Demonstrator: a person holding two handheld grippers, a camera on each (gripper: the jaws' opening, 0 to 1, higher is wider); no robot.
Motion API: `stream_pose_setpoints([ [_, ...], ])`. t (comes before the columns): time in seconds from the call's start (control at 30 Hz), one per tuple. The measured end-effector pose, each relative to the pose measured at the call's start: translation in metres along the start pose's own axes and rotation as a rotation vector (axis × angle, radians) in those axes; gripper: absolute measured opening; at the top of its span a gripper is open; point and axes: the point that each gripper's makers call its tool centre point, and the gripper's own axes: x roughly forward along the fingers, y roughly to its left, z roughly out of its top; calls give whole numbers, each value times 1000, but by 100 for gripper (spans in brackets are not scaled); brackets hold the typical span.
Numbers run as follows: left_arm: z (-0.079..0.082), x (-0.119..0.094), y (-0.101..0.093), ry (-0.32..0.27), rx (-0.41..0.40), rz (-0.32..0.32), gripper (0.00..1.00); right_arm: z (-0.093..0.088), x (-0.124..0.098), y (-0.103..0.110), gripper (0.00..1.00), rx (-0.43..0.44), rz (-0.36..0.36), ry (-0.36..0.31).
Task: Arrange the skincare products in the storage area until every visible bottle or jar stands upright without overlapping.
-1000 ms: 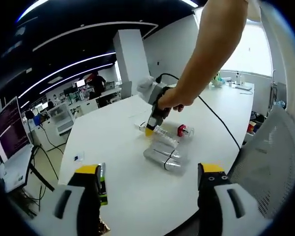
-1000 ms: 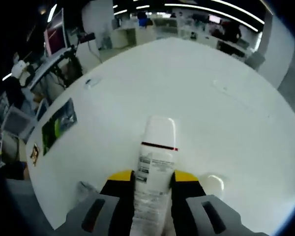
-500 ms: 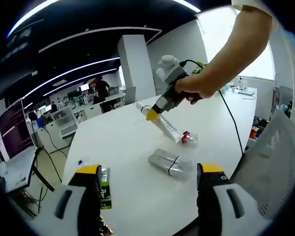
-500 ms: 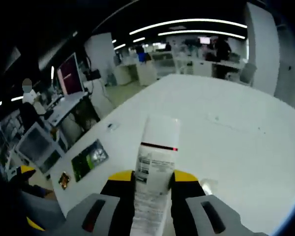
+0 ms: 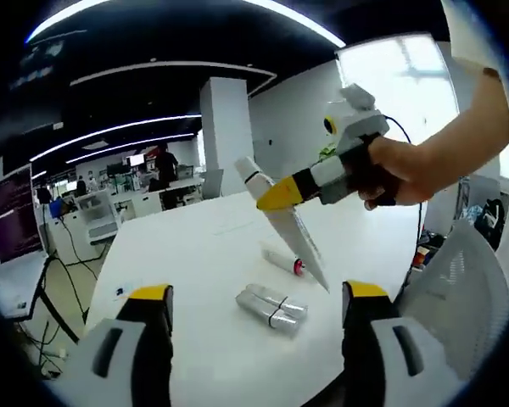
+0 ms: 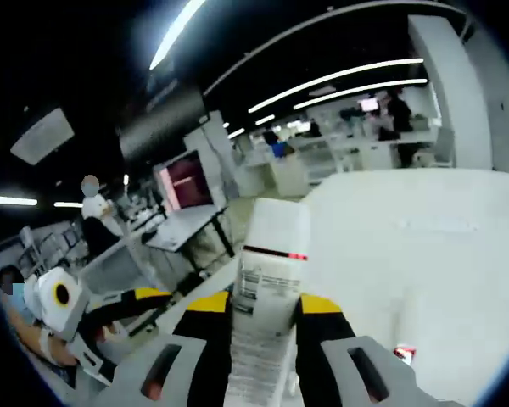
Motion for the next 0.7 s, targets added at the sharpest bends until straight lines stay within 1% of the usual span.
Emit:
stream_pose_setpoints([
  [0.03, 2, -1, -1, -12, -3, -7, 80, -1, -4, 8, 23, -36, 10, -2],
  [0.1, 6, -2, -4, -30, -23, -24, 78, -1, -7, 13, 23, -80, 18, -10],
  [0.17, 11, -3, -7, -55, -70, -49, 76, -3, -12, 24, 23, -146, 32, -14],
  [0.2, 15, -4, -8, -73, -106, -61, 75, -6, -14, 29, 23, -206, 40, -10],
  [0.27, 23, -6, -3, -113, -156, -58, 75, -14, -17, 31, 23, -286, 39, 23],
  [0.3, 26, -8, -1, -127, -177, -56, 75, -21, -19, 33, 23, -337, 37, 54],
  [0.33, 27, -9, 0, -137, -229, -58, 76, -23, -20, 36, 23, -370, 41, 59],
  [0.37, 27, -8, -2, -129, -246, -72, 78, -24, -21, 39, 23, -397, 46, 63],
  [0.4, 28, -8, -5, -136, -247, -95, 79, -27, -25, 46, 23, -432, 62, 69],
  [0.43, 28, -8, -6, -134, -246, -98, 81, -28, -26, 48, 23, -443, 67, 70],
  [0.47, 25, -7, -11, -114, -244, -117, 82, -28, -30, 50, 23, -499, 54, 69],
  [0.5, 24, -7, -14, -111, -245, -129, 81, -27, -32, 48, 23, -508, 46, 66],
  [0.53, 26, -7, -18, -116, -240, -146, 79, -27, -34, 49, 23, -488, 53, 63],
  [0.6, 29, -6, -22, -125, -245, -165, 78, -26, -36, 47, 23, -477, 53, 58],
  [0.67, 37, -8, -25, -152, -297, -203, 78, -30, -37, 47, 23, -552, 61, 66],
  [0.7, 40, -9, -23, -163, -323, -209, 77, -35, -37, 47, 23, -586, 61, 94],
])
